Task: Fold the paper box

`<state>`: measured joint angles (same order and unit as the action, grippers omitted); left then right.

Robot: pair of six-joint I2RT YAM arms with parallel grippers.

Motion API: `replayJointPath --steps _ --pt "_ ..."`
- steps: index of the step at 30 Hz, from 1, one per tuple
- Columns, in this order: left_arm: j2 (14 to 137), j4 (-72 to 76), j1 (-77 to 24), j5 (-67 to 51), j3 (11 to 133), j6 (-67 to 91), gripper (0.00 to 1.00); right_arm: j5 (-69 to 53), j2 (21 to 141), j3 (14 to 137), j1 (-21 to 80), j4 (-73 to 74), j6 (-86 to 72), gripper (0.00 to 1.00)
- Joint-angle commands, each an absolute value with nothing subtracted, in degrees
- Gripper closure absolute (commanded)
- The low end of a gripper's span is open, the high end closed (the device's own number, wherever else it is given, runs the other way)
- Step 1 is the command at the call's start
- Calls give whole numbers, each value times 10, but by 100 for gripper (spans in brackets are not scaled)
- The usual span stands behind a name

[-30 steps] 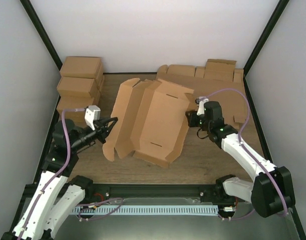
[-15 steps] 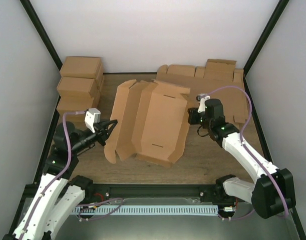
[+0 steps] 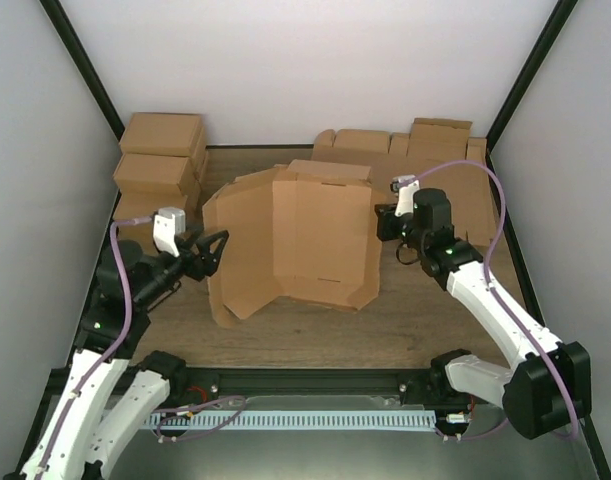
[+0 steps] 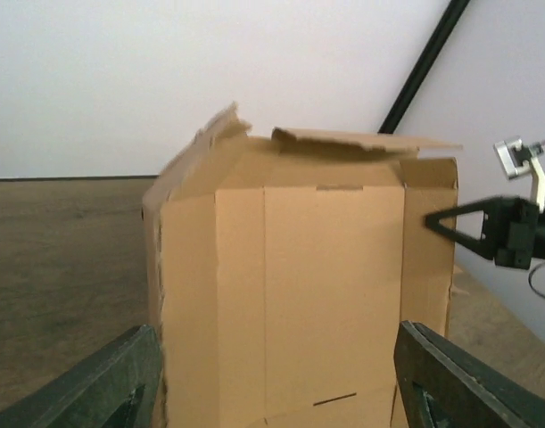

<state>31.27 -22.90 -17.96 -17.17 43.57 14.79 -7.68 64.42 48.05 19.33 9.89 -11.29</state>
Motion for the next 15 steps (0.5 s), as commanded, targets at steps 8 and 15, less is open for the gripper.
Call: replayJointPath --steps 8,15 --pt "518 -325 -181 -181 666 88 15 -104 576 544 218 185 -9 99" --pt "661 -337 -181 -218 731 46 11 -31 661 653 236 361 23 99"
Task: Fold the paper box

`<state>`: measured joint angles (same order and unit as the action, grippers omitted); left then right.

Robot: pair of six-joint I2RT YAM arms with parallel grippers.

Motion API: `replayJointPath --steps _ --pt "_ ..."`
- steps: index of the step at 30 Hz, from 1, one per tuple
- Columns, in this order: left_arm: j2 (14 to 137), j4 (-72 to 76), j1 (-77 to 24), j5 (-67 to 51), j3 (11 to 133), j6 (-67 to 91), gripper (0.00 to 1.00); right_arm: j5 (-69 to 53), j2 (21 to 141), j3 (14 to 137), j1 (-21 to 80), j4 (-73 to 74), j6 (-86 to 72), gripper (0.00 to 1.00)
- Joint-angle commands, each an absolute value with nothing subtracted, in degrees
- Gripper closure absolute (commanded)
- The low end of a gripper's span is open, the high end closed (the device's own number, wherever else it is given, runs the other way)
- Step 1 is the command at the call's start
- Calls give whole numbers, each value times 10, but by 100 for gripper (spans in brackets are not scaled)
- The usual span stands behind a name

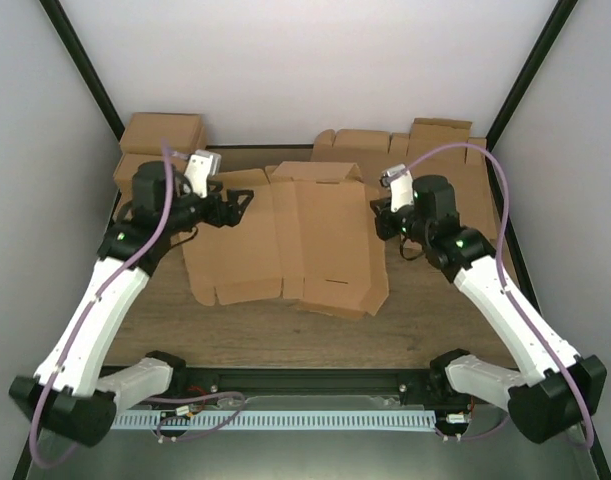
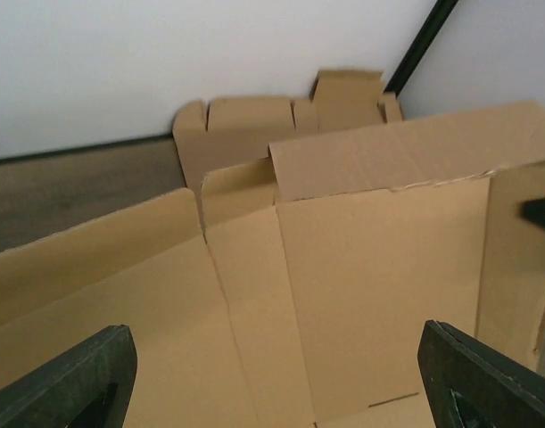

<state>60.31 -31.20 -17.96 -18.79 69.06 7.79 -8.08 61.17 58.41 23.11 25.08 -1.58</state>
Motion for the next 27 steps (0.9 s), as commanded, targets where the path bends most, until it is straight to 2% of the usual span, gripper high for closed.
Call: replayJointPath --steps 1,5,8,11,18,22,27 --pt "679 -338 -182 -226 739 45 11 -15 672 659 238 371 32 99" --pt "721 -322 -182 -236 745 54 11 76 699 669 244 370 64 99" --pt "734 -332 -181 -203 742 65 10 200 736 688 244 373 40 99" --pt "732 -343 -181 -173 724 78 9 241 770 704 245 371 52 99" --pt "685 -343 -179 -145 638 109 9 164 796 698 254 284 188 99" --pt "656 -338 -179 -155 602 115 8 186 817 690 304 226 272 99" --pt "656 -327 -176 -170 579 132 7 181 869 764 330 173 323 99"
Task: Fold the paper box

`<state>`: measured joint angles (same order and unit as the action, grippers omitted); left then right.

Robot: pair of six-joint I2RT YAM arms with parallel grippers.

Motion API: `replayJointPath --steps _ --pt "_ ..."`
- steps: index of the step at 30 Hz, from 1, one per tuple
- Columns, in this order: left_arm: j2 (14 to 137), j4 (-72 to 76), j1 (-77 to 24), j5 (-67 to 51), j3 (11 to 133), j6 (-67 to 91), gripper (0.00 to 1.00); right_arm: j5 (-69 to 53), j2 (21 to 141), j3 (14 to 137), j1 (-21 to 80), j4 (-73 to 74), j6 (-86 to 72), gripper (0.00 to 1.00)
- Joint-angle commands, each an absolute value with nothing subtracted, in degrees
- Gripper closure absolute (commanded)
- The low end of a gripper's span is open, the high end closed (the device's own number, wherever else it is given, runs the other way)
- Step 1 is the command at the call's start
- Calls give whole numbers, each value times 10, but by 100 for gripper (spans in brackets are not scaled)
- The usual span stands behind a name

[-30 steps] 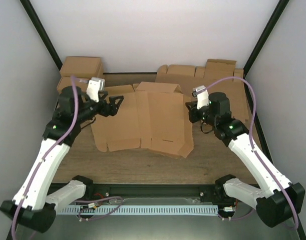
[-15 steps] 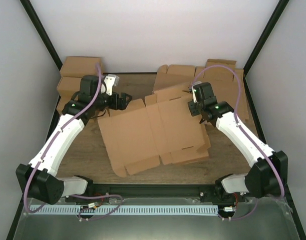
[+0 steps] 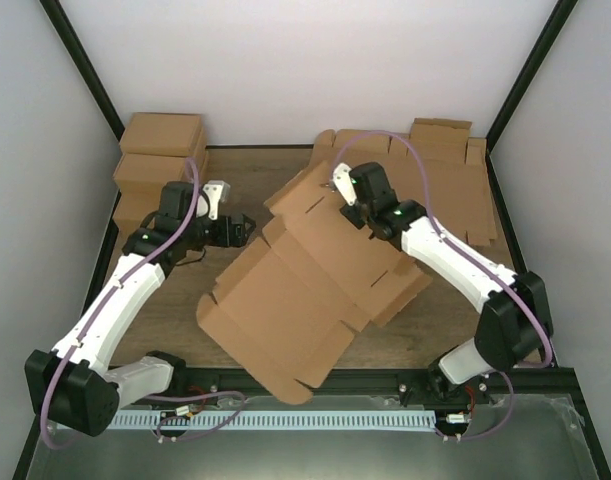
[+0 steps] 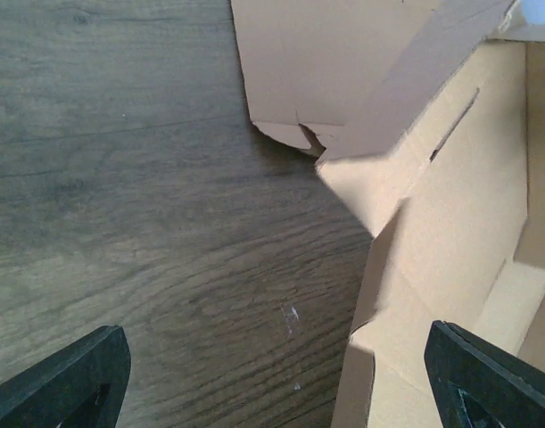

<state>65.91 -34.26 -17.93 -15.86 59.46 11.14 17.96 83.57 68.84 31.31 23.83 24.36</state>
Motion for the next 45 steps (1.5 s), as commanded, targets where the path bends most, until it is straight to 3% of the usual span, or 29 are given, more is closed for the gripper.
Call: replayJointPath --steps 1,6,11,16,22,27,45 --pt "657 -322 -172 -172 573 141 7 187 881 784 333 169 331 99" --pt "640 -277 -153 -206 529 193 7 206 912 815 362 111 430 99" --pt "566 -269 -149 -139 524 195 5 181 909 730 417 25 558 99" --pt "548 -330 -124 -91 565 188 3 175 883 647 473 -47 575 99" --pt "543 -347 -27 -179 581 186 1 203 858 547 546 -118 600 99" --pt "553 -329 -22 -218 564 177 1 218 824 496 588 -149 572 99" --pt "611 -237 -42 -393 437 202 2 233 785 466 718 -21 477 98"
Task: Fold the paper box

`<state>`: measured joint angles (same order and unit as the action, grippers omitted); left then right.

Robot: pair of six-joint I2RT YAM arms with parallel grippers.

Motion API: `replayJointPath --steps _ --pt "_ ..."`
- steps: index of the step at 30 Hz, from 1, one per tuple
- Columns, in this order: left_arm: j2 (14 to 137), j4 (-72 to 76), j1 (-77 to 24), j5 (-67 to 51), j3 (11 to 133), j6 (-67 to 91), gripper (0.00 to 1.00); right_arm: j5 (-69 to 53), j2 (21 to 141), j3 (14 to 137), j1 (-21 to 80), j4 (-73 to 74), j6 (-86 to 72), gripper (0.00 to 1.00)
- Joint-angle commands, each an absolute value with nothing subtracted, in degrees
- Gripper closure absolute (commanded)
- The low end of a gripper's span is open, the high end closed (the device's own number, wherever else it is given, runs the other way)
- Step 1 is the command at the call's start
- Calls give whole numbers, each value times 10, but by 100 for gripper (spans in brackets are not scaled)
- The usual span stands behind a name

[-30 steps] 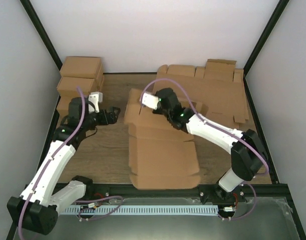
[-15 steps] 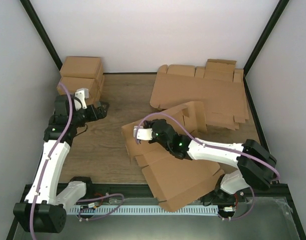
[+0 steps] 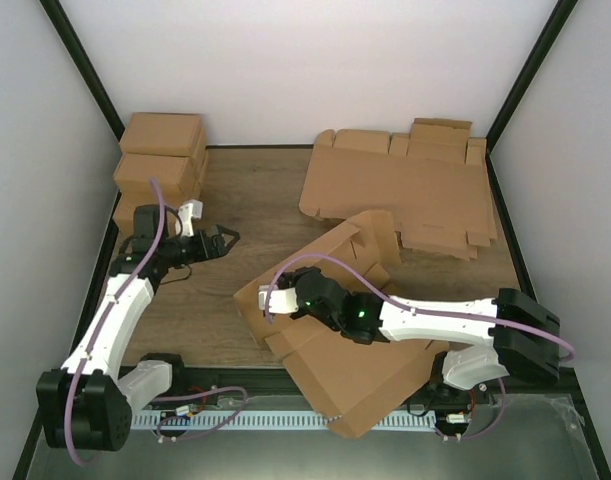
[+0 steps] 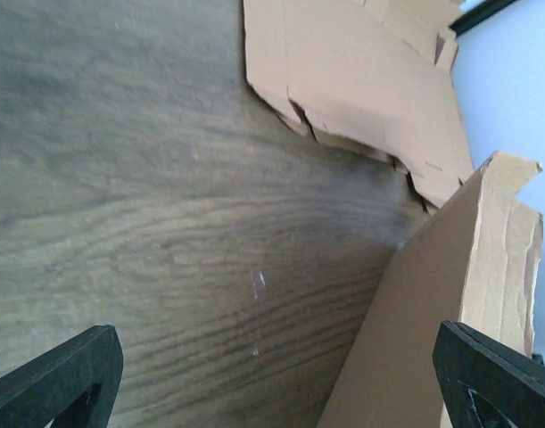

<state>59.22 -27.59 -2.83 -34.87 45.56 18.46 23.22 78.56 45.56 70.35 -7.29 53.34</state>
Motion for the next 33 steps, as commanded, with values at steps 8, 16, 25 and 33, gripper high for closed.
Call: replayJointPath --steps 8,16,25,33 --pt "682 -203 -71 -423 419 224 2 218 775 477 748 6 448 96" --pt "760 -97 -117 -480 386 294 2 203 758 466 767 21 404 94" --pt "798 0 -149 -520 366 361 2 182 739 444 767 12 348 83" --pt "813 72 -161 -546 339 416 2 170 703 413 779 -4 282 65"
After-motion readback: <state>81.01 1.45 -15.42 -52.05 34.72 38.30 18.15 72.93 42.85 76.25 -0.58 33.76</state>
